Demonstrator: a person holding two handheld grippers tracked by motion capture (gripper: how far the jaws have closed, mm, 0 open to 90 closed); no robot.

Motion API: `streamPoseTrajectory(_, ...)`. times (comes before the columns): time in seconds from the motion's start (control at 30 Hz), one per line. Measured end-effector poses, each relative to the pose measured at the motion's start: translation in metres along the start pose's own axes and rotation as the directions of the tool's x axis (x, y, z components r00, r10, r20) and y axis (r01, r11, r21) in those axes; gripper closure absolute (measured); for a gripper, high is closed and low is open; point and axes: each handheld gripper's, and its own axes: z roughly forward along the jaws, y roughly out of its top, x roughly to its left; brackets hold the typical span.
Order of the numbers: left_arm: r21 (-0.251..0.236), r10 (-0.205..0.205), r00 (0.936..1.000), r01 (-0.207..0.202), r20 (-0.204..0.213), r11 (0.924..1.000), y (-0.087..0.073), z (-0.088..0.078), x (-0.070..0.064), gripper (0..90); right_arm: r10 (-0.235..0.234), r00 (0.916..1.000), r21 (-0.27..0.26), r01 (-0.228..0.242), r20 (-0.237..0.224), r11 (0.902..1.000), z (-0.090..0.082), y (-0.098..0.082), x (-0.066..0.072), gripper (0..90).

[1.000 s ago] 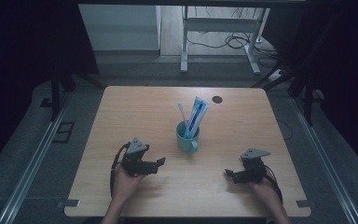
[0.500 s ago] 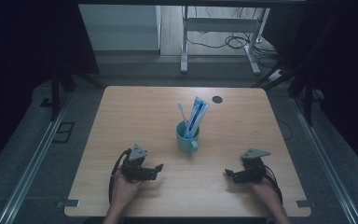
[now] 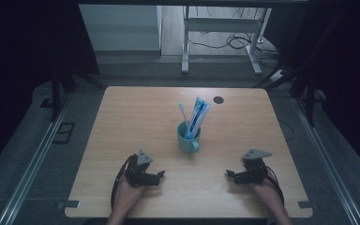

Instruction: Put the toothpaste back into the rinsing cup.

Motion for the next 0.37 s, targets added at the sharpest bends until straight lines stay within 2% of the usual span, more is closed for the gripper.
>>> streamPoseTrajectory(0.1,0.019,0.006,0.9999,-0.006,-0.010,0.9998,-0.0010,0.0034,-0.0021,13.4,0.000,1.0000,0.000,0.000,0.000,1.0000,0.0000,0.0000,0.0000,5.1)
streamPoseTrajectory(0.13,0.023,0.020,0.9996,-0.019,-0.020,0.9995,-0.0007,0.0038,-0.0031,12.9,0.000,1.0000,0.000,0.000,-0.001,1.0000,0.0000,0.0000,0.0000,5.0)
streamPoseTrajectory(0.37,0.022,0.020,0.9996,-0.019,-0.022,0.9996,-0.0002,0.0052,-0.0046,12.4,0.000,1.0000,0.000,0.000,-0.001,1.0000,0.0000,-0.0001,-0.0001,5.0)
